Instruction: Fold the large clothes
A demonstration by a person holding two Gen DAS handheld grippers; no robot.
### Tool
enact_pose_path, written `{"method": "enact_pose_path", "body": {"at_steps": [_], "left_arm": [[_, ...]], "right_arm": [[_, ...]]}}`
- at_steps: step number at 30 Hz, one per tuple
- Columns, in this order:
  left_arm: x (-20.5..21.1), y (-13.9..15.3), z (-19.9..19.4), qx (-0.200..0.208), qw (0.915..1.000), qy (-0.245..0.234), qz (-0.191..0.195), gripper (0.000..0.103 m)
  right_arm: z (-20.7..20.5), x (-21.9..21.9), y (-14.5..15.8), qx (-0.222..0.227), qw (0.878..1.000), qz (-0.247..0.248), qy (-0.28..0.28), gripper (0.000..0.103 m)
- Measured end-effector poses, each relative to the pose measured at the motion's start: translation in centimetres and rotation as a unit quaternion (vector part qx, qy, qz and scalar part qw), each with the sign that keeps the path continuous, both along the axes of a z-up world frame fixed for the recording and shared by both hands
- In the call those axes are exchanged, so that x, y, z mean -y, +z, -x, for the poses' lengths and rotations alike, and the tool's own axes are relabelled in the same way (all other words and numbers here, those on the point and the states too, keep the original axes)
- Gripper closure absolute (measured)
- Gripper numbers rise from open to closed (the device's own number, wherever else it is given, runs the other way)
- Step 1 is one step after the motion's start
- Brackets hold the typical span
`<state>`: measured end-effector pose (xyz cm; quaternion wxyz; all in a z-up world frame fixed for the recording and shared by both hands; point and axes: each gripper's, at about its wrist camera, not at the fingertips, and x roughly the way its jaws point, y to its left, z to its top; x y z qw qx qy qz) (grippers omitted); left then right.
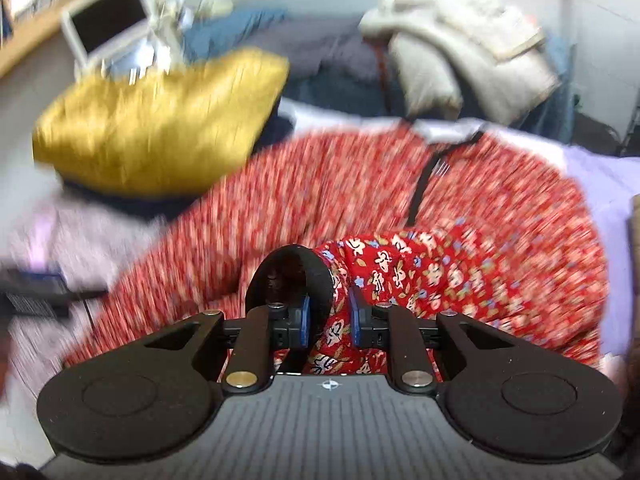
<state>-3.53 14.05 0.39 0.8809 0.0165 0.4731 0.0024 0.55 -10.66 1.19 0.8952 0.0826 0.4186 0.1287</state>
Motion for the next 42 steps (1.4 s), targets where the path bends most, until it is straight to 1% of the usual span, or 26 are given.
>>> {"method": "enact_pose_path", "body": {"at_steps": [4, 8, 9, 10, 12, 14, 16, 17, 19, 20, 21, 22, 23, 24, 26, 27, 29, 31, 33, 35, 36, 37, 38, 39, 40, 42], "left_arm": [[1.4, 0.1, -0.6, 0.000, 0.9999, -0.016, 0.003, 0.000], [3.6, 0.6, -1.1, 0.009, 0.9989, -0.047, 0.002, 0.000], [4.1, 0.7, -1.2, 0.010, 0.9985, -0.054, 0.001, 0.000], [4.6, 0.8, -1.3, 0.011, 0.9981, -0.060, 0.000, 0.000], [5.5, 0.8, -1.5, 0.013, 0.9975, -0.070, 0.001, 0.000], [6.1, 0.8, -1.7, 0.012, 0.9969, -0.077, 0.003, 0.000], [6.5, 0.7, -1.8, 0.012, 0.9967, -0.081, 0.002, 0.000], [6.6, 0.8, -1.8, 0.012, 0.9967, -0.080, 0.000, 0.000], [6.5, 0.9, -1.7, 0.016, 0.9972, -0.073, -0.003, 0.000], [6.3, 0.8, -1.7, 0.017, 0.9975, -0.068, -0.001, 0.000], [6.1, 0.8, -1.6, 0.015, 0.9979, -0.064, 0.000, 0.000], [5.8, 0.6, -1.7, 0.011, 0.9982, -0.058, 0.000, 0.000], [5.6, 0.6, -1.7, 0.007, 0.9986, -0.053, -0.002, 0.000], [5.4, 0.5, -1.7, 0.004, 0.9988, -0.048, -0.005, 0.000], [5.1, 0.5, -1.7, 0.000, 0.9990, -0.044, -0.009, 0.000], [5.0, 0.5, -1.6, 0.000, 0.9990, -0.044, -0.010, 0.000], [5.0, 0.7, -1.6, 0.002, 0.9989, -0.044, -0.015, 0.000], [5.1, 0.9, -1.6, 0.004, 0.9988, -0.045, -0.018, 0.000], [5.3, 1.0, -1.6, 0.008, 0.9990, -0.042, -0.014, 0.000], [5.5, 0.9, -1.7, 0.006, 0.9990, -0.043, -0.007, 0.000], [5.7, 0.8, -1.8, 0.003, 0.9989, -0.047, -0.006, 0.000], [5.9, 0.8, -1.8, 0.002, 0.9987, -0.051, -0.007, 0.000], [6.1, 0.8, -1.7, 0.003, 0.9985, -0.054, -0.008, 0.000], [6.2, 0.8, -1.6, 0.006, 0.9984, -0.056, -0.012, 0.000], [6.3, 0.8, -1.6, 0.007, 0.9982, -0.056, -0.017, 0.000], [6.1, 0.7, -1.5, 0.011, 0.9983, -0.052, -0.026, 0.000]], "right_arm": [[0.4, 7.1, 5.9, 0.051, 0.993, -0.043, -0.094, 0.083], [1.8, 15.4, 12.4, 0.123, 0.973, -0.051, -0.188, 0.085], [2.3, 17.4, 14.0, 0.141, 0.967, -0.045, -0.207, 0.089], [2.6, 19.4, 15.4, 0.158, 0.961, -0.035, -0.225, 0.099], [3.5, 23.4, 17.9, 0.189, 0.948, -0.021, -0.256, 0.101], [4.1, 27.4, 19.4, 0.203, 0.934, 0.010, -0.293, 0.101], [4.4, 30.9, 19.6, 0.193, 0.920, 0.070, -0.333, 0.101], [4.8, 32.7, 19.2, 0.186, 0.911, 0.079, -0.359, 0.101], [6.1, 36.1, 17.5, 0.150, 0.899, 0.054, -0.408, 0.096], [6.5, 37.2, 16.5, 0.130, 0.896, 0.032, -0.424, 0.087], [6.9, 37.7, 15.3, 0.113, 0.898, 0.013, -0.425, 0.063], [7.0, 37.7, 14.0, 0.100, 0.904, 0.003, -0.417, 0.044], [7.3, 37.5, 12.9, 0.089, 0.907, 0.002, -0.411, 0.012], [7.4, 37.0, 11.6, 0.081, 0.909, 0.007, -0.410, 0.007], [7.4, 35.7, 9.6, 0.066, 0.909, 0.025, -0.411, 0.013], [7.5, 35.2, 8.7, 0.055, 0.909, 0.029, -0.413, 0.013], [7.4, 33.6, 7.2, 0.033, 0.903, 0.012, -0.427, 0.013], [7.0, 33.6, 5.6, 0.011, 0.892, -0.033, -0.450, 0.013], [7.1, 34.2, 4.0, 0.005, 0.879, -0.101, -0.465, 0.013], [6.9, 35.3, 2.1, -0.003, 0.857, -0.158, -0.491, 0.016], [6.3, 35.7, 1.3, -0.016, 0.843, -0.177, -0.507, 0.024], [6.0, 35.9, 0.6, -0.020, 0.835, -0.198, -0.514, 0.029], [5.8, 36.0, 0.0, -0.012, 0.831, -0.225, -0.509, 0.045], [5.6, 36.0, -0.3, -0.005, 0.828, -0.246, -0.503, 0.069], [5.5, 35.9, -0.2, 0.001, 0.828, -0.252, -0.501, 0.081], [5.2, 35.6, 1.0, 0.031, 0.837, -0.259, -0.481, 0.084]]}}
